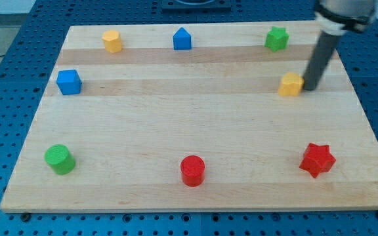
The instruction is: Push the red star bottom to the green star
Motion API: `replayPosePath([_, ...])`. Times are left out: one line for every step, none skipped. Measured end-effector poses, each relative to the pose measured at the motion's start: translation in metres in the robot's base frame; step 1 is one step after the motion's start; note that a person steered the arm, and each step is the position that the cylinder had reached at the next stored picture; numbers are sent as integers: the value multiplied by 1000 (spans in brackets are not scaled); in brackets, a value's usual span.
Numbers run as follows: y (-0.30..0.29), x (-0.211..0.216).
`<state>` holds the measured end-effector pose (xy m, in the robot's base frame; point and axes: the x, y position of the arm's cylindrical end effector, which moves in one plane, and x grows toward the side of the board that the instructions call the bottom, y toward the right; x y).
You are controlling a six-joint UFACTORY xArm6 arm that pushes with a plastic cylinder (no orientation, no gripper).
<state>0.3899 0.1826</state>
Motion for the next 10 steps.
replayPosePath([-116, 14])
replayPosePath([-107, 57])
replayPosePath([-87, 150])
replayPosePath([-54, 190])
replayPosePath([-18, 192])
replayPosePath([-16, 174])
replayPosePath([15, 174])
replayPosePath([23, 175])
replayPosePath([25, 154])
replayPosePath([45, 151])
